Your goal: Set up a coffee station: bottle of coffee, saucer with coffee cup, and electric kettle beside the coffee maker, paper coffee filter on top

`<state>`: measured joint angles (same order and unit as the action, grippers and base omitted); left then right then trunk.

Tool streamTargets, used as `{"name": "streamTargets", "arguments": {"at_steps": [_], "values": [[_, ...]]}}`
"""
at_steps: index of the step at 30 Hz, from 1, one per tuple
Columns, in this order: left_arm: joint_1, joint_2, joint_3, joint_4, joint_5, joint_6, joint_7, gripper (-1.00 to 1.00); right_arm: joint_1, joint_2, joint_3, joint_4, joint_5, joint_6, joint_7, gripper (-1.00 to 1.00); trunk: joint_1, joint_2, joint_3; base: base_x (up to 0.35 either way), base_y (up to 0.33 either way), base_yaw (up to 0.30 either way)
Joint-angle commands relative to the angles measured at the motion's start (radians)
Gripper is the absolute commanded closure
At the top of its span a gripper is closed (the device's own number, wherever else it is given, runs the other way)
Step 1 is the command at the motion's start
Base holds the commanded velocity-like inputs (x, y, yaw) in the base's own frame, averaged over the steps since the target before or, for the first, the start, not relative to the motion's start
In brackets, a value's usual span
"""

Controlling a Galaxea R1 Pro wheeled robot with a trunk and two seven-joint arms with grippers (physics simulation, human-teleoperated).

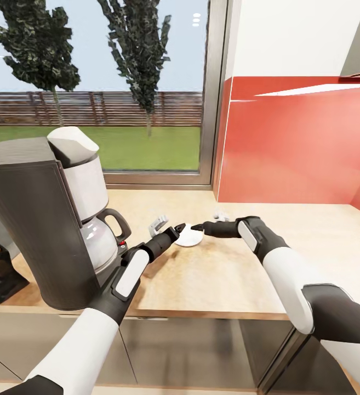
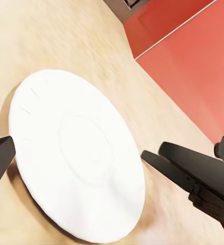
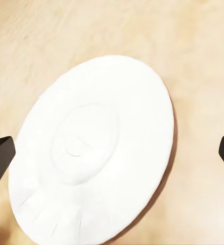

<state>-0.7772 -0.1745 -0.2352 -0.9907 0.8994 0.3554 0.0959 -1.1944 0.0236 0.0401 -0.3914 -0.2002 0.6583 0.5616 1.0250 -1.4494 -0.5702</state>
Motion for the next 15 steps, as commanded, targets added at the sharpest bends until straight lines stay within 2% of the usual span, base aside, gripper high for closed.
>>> {"name": "streamTargets", "arguments": {"at_steps": [1, 4, 9, 15], "values": [[0.000, 0.000, -0.001, -0.002, 0.010, 0.003, 0.008, -1.00, -0.001, 0.000, 0.004, -0.001, -0.008, 0.006, -0.003, -1.00, 0.000, -0.001, -0.001, 0.000, 0.000, 0.000], [0.000, 0.000, -0.001, -0.002, 0.010, 0.003, 0.008, -1.00, -0.001, 0.006, 0.003, 0.000, -0.008, 0.005, -0.008, -1.00, 0.000, -0.001, -0.001, 0.000, 0.000, 0.000], [-0.001, 0.000, -0.001, -0.002, 0.010, 0.004, 0.007, -1.00, 0.000, 0.024, 0.002, 0.000, -0.010, 0.003, -0.055, -1.00, 0.000, -0.001, -0.001, 0.000, 0.000, 0.000], [-0.001, 0.000, -0.001, -0.002, 0.010, 0.004, 0.007, -1.00, -0.001, 0.027, 0.001, 0.001, -0.010, 0.002, -0.061, -1.00, 0.000, -0.001, -0.001, 0.000, 0.000, 0.000]]}}
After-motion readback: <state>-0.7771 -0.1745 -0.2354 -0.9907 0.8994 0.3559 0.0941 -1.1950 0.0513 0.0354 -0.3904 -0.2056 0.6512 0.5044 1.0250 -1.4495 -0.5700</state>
